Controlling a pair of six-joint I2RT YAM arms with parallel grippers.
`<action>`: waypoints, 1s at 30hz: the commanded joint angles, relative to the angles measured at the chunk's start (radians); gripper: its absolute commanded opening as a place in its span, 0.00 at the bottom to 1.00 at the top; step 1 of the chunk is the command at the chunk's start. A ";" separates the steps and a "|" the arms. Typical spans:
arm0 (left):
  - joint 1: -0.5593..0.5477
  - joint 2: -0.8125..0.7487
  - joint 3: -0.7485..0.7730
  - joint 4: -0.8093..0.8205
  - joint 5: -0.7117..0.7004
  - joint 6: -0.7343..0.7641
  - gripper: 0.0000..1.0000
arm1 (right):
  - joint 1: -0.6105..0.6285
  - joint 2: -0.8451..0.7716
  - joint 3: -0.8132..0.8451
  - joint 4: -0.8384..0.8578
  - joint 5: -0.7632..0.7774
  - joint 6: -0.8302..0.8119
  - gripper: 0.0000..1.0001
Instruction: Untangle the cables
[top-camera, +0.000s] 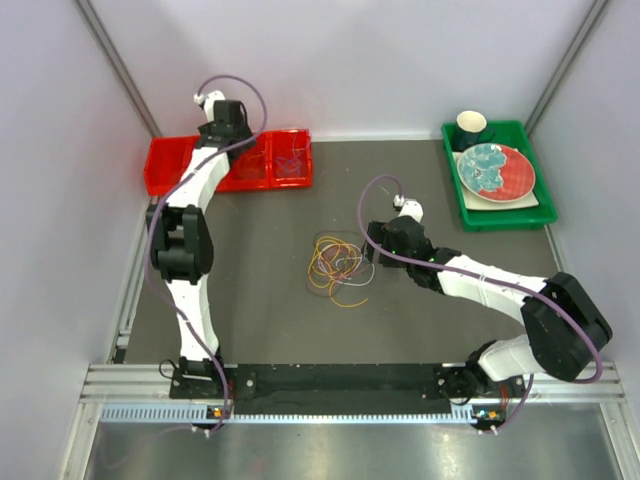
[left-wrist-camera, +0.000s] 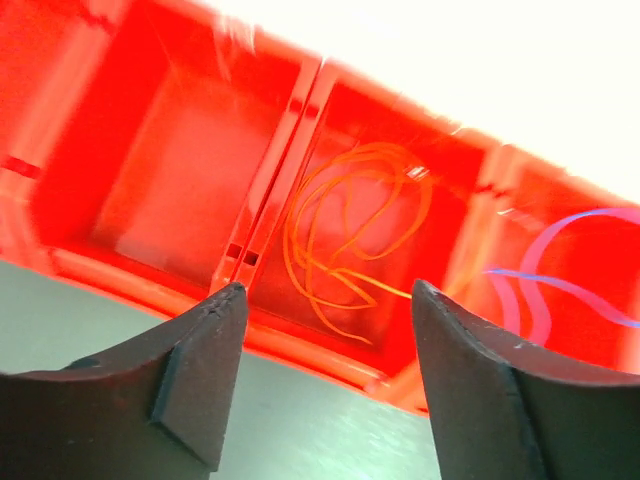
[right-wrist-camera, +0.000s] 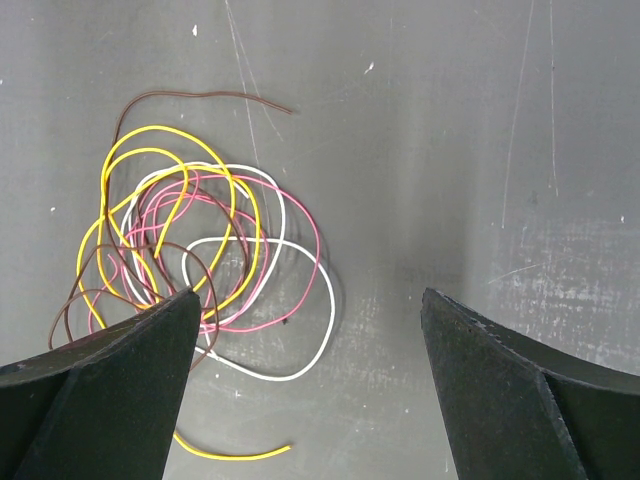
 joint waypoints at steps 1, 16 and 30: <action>0.001 -0.160 0.017 -0.074 0.033 -0.075 0.75 | 0.013 0.003 0.052 0.017 -0.008 -0.012 0.90; -0.176 -0.577 -0.531 -0.068 0.134 -0.083 0.72 | 0.013 -0.020 0.037 0.002 -0.028 -0.014 0.90; -0.474 -0.799 -0.957 -0.036 0.215 -0.195 0.59 | 0.013 -0.034 0.026 -0.001 -0.028 -0.009 0.90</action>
